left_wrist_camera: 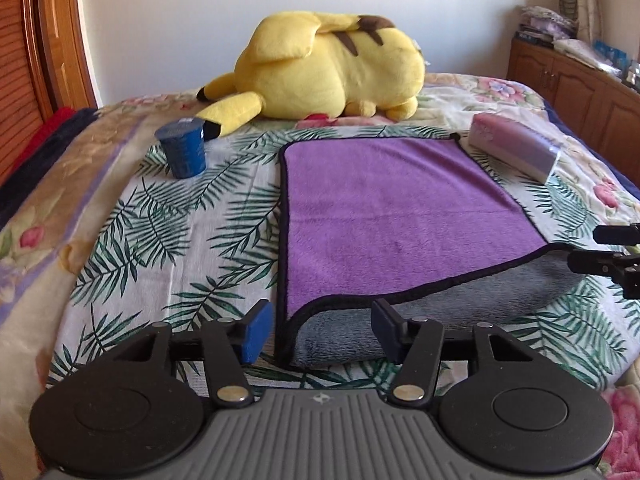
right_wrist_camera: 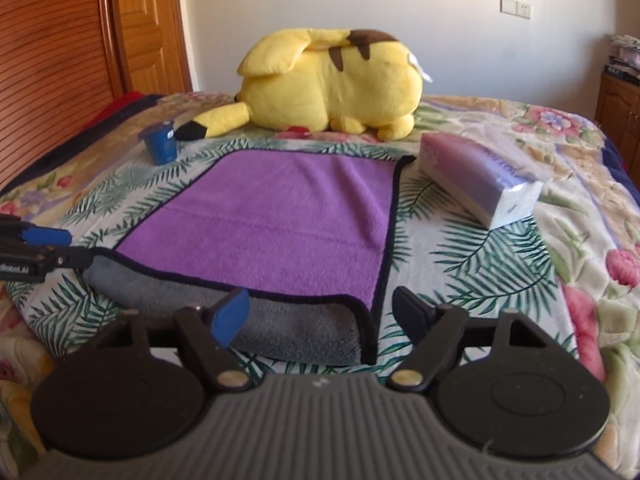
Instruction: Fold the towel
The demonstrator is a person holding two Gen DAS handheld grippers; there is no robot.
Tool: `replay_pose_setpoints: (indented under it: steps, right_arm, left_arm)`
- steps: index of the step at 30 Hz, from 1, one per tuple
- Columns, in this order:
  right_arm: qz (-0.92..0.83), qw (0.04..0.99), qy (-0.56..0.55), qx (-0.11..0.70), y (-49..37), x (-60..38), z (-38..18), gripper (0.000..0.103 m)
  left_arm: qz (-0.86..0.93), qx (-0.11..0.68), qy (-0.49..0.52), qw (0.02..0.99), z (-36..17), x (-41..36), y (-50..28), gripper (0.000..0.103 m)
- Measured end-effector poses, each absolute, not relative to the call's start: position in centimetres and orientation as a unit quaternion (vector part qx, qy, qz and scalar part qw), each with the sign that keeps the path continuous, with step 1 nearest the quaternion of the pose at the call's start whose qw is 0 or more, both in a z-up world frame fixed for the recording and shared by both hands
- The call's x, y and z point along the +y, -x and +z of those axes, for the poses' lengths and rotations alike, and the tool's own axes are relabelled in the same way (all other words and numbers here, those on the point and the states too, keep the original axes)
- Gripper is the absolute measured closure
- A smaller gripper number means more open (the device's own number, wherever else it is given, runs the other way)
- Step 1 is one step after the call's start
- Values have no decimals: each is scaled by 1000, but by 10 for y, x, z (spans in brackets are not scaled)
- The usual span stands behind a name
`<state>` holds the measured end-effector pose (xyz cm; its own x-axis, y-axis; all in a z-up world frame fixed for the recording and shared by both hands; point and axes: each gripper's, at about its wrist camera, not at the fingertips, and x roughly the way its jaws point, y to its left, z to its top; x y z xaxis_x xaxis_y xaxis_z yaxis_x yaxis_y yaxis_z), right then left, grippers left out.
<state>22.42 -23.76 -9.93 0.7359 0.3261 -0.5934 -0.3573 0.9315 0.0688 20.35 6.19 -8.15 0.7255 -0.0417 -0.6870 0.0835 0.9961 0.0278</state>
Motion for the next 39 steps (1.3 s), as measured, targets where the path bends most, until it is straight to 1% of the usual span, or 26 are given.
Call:
replay_pose_setpoints:
  steps: [6,12,13,20,25,29,30,34,35,36,38,39]
  right_arm:
    - [189,925,23,328,-234,-237,-108,29]
    - [188,922,15,339,-242,-242,-113,29]
    - [188,921,14,341,-243,-243,-114,29]
    - [189,910,7,368,-250,-245,-122,29]
    - [197,902,-1,385,-251,-245,-125,30]
    - [203,900,-4,387,-250,-246,-125,36]
    - [204,900,-3,386,-250,-246,-124,39]
    - [206,900,-3,383,-250,-246,-121,46]
    - [207,900,-4,384,-250,-247,-121,47]
    - [210,898,-5,386,-251,-247,-121,51]
    - [211,897,-3,389,-252,-247,-121,55]
    - [211,896,0,390,-252,-247,-122,59]
  left_arm:
    - [-27,382,-30,923,-95,68,-214,70]
    - [-30,393,-28,919,-103,71,-219,80]
    - [-31,394,-27,918,-104,72,-219,85]
    - [-42,398,-25,916,-107,69,-218,93]
    - [-43,397,-27,916,-109,68,-217,93]
    - [-42,397,-32,916,-110,67,-216,93]
    - [-42,397,-33,916,-111,67,-215,93]
    - [-43,395,-35,917,-111,67,-215,94]
    - [-44,394,-34,917,-111,67,-215,96]
    - [-46,394,-32,918,-111,68,-215,97]
    - [-50,393,-29,918,-111,68,-215,103]
    - [-53,393,-28,918,-111,68,-215,103]
